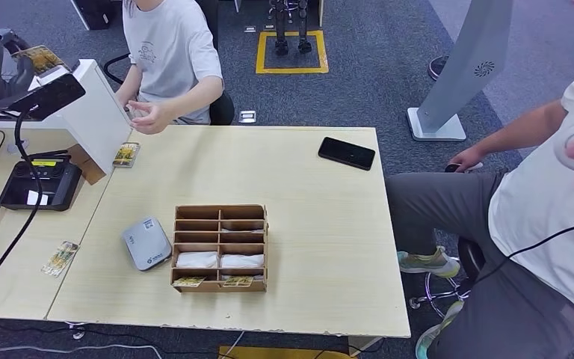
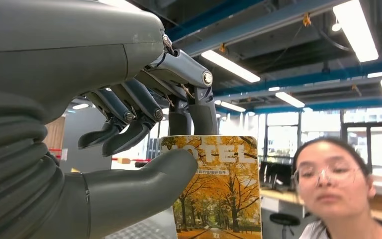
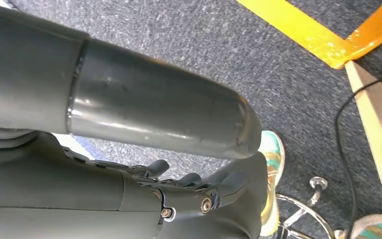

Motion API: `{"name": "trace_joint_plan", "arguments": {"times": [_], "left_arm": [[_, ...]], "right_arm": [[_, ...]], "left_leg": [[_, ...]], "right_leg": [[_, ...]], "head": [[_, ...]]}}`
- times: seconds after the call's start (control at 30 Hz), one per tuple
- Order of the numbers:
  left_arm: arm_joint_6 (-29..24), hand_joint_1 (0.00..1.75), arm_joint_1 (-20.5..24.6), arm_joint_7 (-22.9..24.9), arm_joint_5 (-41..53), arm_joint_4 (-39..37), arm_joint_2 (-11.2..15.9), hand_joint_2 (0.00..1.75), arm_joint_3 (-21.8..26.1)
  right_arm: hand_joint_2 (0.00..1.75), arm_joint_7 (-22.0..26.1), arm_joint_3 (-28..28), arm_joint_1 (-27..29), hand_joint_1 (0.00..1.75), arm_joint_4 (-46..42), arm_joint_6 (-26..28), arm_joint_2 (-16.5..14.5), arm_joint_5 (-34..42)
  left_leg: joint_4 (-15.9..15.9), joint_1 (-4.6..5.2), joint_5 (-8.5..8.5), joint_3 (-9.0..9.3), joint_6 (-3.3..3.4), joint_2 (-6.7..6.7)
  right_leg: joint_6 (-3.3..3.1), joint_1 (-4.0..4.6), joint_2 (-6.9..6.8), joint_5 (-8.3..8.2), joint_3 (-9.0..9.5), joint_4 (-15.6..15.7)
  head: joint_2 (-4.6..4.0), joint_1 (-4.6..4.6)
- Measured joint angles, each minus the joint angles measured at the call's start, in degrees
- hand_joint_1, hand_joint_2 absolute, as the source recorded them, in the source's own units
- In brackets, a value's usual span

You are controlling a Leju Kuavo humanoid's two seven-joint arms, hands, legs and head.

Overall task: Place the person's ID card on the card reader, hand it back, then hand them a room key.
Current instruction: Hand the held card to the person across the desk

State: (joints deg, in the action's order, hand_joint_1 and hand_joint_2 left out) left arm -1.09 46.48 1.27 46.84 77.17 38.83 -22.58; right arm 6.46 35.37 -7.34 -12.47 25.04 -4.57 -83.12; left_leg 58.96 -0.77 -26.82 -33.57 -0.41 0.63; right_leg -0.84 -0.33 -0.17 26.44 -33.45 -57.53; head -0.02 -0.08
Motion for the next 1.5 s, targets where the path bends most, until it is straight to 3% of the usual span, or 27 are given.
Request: {"name": "trace_joint_plan", "arguments": {"times": [0.23, 1.07, 1.1, 1.2, 1.23, 1.5], "left_arm": [[0.42, 1.75, -1.68, -0.02, 0.82, -0.91, -1.74, 1.75, 1.26], [0.94, 1.75, -3.91, -1.06, 2.51, -2.58, -4.21, 1.75, 3.17], [0.94, 1.48, -4.01, -1.11, 2.51, -2.61, -4.25, 1.75, 3.21], [0.91, 0.17, -4.34, -1.2, 2.57, -2.64, -4.29, 1.75, 3.38], [0.82, 0.0, -4.48, -1.2, 2.67, -2.64, -4.3, 1.75, 3.54], [-1.33, 0.0, -7.06, -1.98, 3.39, -2.57, -4.32, 1.75, 6.03]], "right_arm": [[0.0, 0.19, -0.13, -0.04, 0.0, -0.11, 0.16, 0.0, 0.02], [0.0, 0.3, -0.16, 0.08, 0.0, -0.2, 0.18, 0.01, 0.1], [0.0, 0.29, -0.16, 0.1, 0.0, -0.2, 0.17, 0.01, 0.09], [0.0, 0.19, -0.16, 0.25, 0.0, -0.2, 0.17, 0.02, 0.07], [0.0, 0.13, -0.16, 0.32, 0.0, -0.2, 0.18, 0.02, 0.06], [0.0, -0.1, -0.16, 0.44, 0.0, -0.22, 0.18, 0.04, 0.19]], "left_leg": [[0.0, -0.01, -0.02, -0.07, 0.02, 0.0], [0.0, -0.01, -0.02, -0.11, 0.02, 0.02], [0.0, -0.01, -0.02, -0.11, 0.02, 0.02], [0.0, -0.01, -0.02, -0.12, 0.02, 0.03], [0.0, -0.01, -0.02, -0.12, 0.02, 0.03], [-0.01, -0.01, -0.02, -0.13, 0.03, 0.02]], "right_leg": [[0.01, 0.0, -0.01, 0.01, -0.07, 0.01], [0.01, 0.0, 0.0, 0.01, -0.12, 0.0], [0.01, 0.0, 0.01, 0.01, -0.12, 0.0], [0.01, 0.0, 0.02, 0.01, -0.13, 0.0], [0.01, 0.0, 0.02, 0.01, -0.13, 0.0], [0.01, 0.0, 0.0, 0.01, -0.12, 0.0]], "head": [[0.0, -0.01], [0.0, -0.01], [0.0, -0.01], [0.0, -0.01], [0.0, -0.01], [0.0, -0.01]]}}
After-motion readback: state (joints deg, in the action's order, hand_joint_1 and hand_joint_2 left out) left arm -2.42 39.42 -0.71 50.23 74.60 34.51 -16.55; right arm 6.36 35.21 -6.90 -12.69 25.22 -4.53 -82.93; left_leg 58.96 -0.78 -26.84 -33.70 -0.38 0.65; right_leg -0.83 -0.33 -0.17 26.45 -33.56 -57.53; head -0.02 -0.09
